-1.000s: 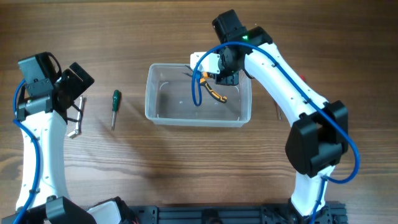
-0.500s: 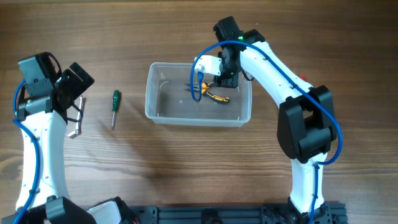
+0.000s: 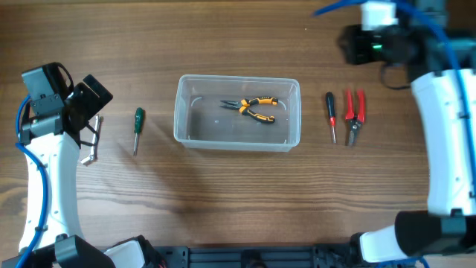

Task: Pack container
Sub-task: 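Carry the pliers into the clear container and release them, then grasp the red wire strippers with the right gripper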

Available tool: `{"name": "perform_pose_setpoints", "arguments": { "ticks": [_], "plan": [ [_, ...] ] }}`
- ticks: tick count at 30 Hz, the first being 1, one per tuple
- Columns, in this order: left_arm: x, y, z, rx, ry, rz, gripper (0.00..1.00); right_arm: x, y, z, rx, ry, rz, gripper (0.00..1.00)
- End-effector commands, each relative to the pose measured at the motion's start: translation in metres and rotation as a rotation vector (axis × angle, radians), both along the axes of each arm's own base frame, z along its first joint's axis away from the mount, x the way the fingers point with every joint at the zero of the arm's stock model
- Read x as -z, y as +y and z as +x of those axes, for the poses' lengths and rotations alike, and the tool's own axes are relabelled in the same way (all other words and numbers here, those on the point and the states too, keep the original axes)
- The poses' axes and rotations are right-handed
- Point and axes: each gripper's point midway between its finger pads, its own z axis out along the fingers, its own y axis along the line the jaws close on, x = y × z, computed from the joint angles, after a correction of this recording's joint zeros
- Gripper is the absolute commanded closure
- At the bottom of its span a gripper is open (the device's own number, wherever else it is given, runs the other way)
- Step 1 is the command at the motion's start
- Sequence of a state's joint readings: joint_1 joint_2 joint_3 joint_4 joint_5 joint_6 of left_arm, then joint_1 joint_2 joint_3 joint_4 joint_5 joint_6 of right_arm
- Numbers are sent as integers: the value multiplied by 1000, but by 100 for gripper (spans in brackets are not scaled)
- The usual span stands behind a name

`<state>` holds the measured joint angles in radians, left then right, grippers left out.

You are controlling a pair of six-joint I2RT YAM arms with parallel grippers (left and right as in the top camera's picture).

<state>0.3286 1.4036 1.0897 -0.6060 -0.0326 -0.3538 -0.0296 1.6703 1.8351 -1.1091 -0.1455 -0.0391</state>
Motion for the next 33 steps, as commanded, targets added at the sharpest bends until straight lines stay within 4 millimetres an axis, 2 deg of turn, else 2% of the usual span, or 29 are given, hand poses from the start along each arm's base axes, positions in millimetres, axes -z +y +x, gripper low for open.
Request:
{"name": "perform_pose_setpoints", "arguments": {
  "ticks": [1,3,8,11,15,19,22,23,26,27,28,33],
  "plan": [
    [-10,5,4,-5,-20,20,0,70,-57,-9,295,211,96,48],
    [-10,5,4,-5,-19,20,0,122,-77,-23,369,354,115,48],
    [-10,5,4,-5,-19,20,0,200,-83,-39,392,567,102,48],
    [-10,5,4,-5,-19,20,0,228,-83,-38,367,613,93,50],
    [-10,5,4,-5,-19,20,0,262,-96,-29,388,628,38,50],
    [-10,5,4,-5,-20,20,0,283,-95,-30,385,662,38,59],
    [-10,5,4,-5,-19,20,0,285,-96,-26,385,648,37,66],
    [-10,5,4,-5,-20,20,0,285,-97,-24,369,639,31,71],
    [-10,5,4,-5,-19,20,0,286,-102,-24,370,633,2,77],
    [-10,5,4,-5,-19,20,0,286,-102,-24,370,634,0,83],
    [-10,5,4,-5,-20,21,0,286,-102,-26,370,641,0,96],
    [-10,5,4,-5,-20,21,0,285,-100,-32,369,667,1,96]
  ]
}}
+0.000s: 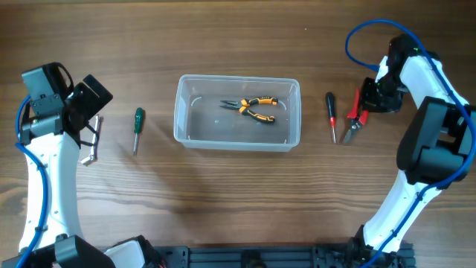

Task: Pack container
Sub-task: 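Grasp the red wire strippers with the right gripper, then place the red wire strippers into the container and open the gripper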

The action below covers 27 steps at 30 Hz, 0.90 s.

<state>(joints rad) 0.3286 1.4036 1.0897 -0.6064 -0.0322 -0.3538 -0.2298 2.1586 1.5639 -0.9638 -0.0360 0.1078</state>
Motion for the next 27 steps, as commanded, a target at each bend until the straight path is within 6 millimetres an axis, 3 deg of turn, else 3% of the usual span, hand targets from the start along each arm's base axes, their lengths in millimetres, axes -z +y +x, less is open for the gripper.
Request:
{"name": "perform_pose_setpoints", "arguments": {
  "ticks": [1,2,5,8,10,12,14,15,16,19,23,27],
  "plan": [
    [-10,5,4,-5,-20,21,0,5,-1,-7,-6,42,-12,96],
    [-10,5,4,-5,-20,21,0,-1,-1,-4,-4,35,-11,96],
    [-10,5,4,-5,-20,21,0,-50,5,20,-13,-79,20,96],
    [-10,5,4,-5,-20,21,0,-139,32,41,-127,-310,50,95],
    [-10,5,4,-5,-19,21,0,-203,72,40,-310,-473,15,96],
    [-10,5,4,-5,-20,21,0,-241,119,29,-523,-573,-11,96],
    [-10,5,4,-5,-19,21,0,-269,178,14,-776,-663,-25,96],
    [-10,5,4,-5,-20,21,0,-275,203,7,-897,-692,-32,96],
    [-10,5,4,-5,-20,21,0,-276,242,-4,-1127,-722,-52,96],
    [-10,5,4,-5,-20,21,0,-274,293,-25,-1544,-765,-120,96],
    [-10,5,4,-5,-20,21,0,-271,337,-44,-1916,-858,-100,96],
    [-10,5,4,-5,-20,21,0,-243,350,-37,-1932,-815,-26,95]
  ]
}}
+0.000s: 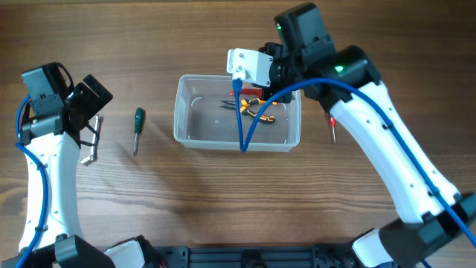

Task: Pack container
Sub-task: 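Place the red wire strippers into the container and open the gripper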

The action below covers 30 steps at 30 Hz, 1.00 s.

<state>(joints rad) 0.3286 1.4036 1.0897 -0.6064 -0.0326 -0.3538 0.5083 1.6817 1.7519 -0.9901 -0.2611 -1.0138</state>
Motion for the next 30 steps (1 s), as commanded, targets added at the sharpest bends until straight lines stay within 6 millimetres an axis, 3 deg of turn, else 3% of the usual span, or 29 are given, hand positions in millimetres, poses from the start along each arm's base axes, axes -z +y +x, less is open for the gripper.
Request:
{"name": "perform_pose_setpoints", "arguments": {
  "ticks": [1,4,10,15,16,17,19,22,25,27,30],
  "plan": [
    [-10,5,4,-5,-20,20,0,30,14,4,-93,48,-23,96],
    [-10,5,4,-5,-20,20,0,80,19,13,-74,167,-70,96],
    [-10,5,4,-5,-20,20,0,170,8,-6,-38,455,-208,96],
    [-10,5,4,-5,-20,20,0,197,5,-11,5,543,-236,96],
    [-10,5,4,-5,-20,20,0,197,4,-14,6,557,-242,95],
    [-10,5,4,-5,-20,20,0,198,0,-21,5,584,-256,85],
    [-10,5,4,-5,-20,20,0,198,-4,-26,11,604,-280,79],
    [-10,5,4,-5,-20,20,0,195,-9,-25,106,629,-285,80],
    [-10,5,4,-5,-20,20,0,179,-7,-22,136,602,-254,88],
    [-10,5,4,-5,-19,21,0,138,-8,-12,191,516,-199,88],
    [-10,5,4,-5,-20,21,0,48,-31,18,342,252,-86,77]
  ]
}}
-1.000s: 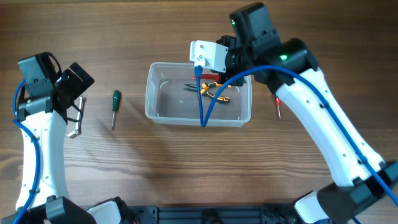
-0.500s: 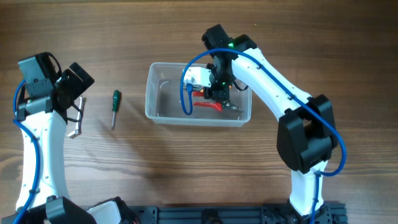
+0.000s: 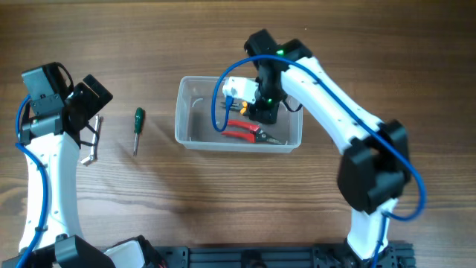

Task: Pack container
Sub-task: 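Place the red wire strippers into the container and open the gripper, then grasp the red-handled screwdriver with the right gripper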

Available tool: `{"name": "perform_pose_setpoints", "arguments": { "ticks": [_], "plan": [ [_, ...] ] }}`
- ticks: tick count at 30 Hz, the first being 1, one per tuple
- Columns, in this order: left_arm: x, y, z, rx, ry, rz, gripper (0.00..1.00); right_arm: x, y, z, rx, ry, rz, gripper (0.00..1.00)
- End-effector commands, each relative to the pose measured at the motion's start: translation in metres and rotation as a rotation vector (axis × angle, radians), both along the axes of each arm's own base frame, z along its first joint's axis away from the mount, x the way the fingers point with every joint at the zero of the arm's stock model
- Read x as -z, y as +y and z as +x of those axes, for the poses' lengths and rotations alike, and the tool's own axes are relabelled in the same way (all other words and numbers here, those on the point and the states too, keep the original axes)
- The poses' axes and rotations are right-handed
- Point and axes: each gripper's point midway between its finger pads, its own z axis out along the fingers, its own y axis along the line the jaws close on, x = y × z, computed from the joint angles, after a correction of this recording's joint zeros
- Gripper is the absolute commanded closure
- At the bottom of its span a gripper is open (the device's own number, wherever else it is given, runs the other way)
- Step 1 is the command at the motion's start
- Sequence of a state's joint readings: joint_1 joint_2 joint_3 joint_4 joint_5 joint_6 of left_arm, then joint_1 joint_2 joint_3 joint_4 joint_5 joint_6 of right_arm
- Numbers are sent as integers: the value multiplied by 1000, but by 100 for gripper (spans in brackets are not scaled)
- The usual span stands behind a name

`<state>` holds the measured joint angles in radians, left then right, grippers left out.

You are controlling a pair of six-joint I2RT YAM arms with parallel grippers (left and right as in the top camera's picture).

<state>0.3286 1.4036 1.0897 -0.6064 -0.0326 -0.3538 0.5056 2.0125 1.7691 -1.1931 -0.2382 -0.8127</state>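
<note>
The clear plastic container [image 3: 186, 112] stands mid-table. Red-handled pliers [image 3: 249, 132] lie inside it along the near wall. Of the orange pliers [image 3: 244, 106] only a small bit shows beside my right gripper [image 3: 262, 115], which reaches down into the container just above the red pliers; its fingers are hidden under the wrist. A green-handled screwdriver [image 3: 137, 126] lies left of the container. My left gripper [image 3: 91, 141] hangs open and empty further left. The black-and-red screwdriver is hidden under the right arm.
The right arm [image 3: 335, 104] stretches from the near right edge across the container's right side. The wooden table [image 3: 223, 201] carries nothing else in view.
The right gripper has moved lower and nearer inside the container. The red pliers, then just a red bit at the gripper, now lie on the container's floor. The left arm has not moved.
The red pliers and a black-and-red screwdriver lay right of the container, with the right gripper far off. Then the gripper was at the red pliers. Then it was over the container and the pliers were gone from the table. Now they lie inside.
</note>
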Motion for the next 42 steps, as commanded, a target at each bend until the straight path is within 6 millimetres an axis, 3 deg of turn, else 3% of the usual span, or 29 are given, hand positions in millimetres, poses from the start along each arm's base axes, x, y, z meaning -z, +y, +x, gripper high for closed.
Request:
{"name": "perform_pose_setpoints", "arguments": {
  "ticks": [1,2,3,4,5,9,11,14,16,19,23,32,42],
  "plan": [
    [-10,5,4,-5,-20,20,0,-124,-27,37,189,-362,99,71],
    [-10,5,4,-5,-19,21,0,-155,-42,43,249,-446,144,57],
    [-10,5,4,-5,-20,21,0,-182,-61,50,341,-508,191,51],
    [-10,5,4,-5,-20,20,0,-203,-106,64,554,-538,236,48],
    [-10,5,4,-5,-20,20,0,-191,-148,73,785,-462,252,46],
    [-10,5,4,-5,-20,20,0,-123,-196,79,1103,-238,232,47],
    [-10,5,4,-5,-20,21,0,-70,-212,75,1179,-116,159,51],
    [-10,5,4,-5,-20,20,0,-4,-222,73,1289,30,90,53],
    [-10,5,4,-5,-20,20,0,30,-222,67,1342,129,36,62],
    [-10,5,4,-5,-20,20,0,67,-229,60,1372,197,-59,62],
    [-10,5,4,-5,-20,21,0,88,-228,57,1368,239,-93,59],
    [-10,5,4,-5,-20,20,0,101,-242,66,1351,142,-137,58],
    [-10,5,4,-5,-20,20,0,133,-237,40,1348,205,-153,58]
  ]
}}
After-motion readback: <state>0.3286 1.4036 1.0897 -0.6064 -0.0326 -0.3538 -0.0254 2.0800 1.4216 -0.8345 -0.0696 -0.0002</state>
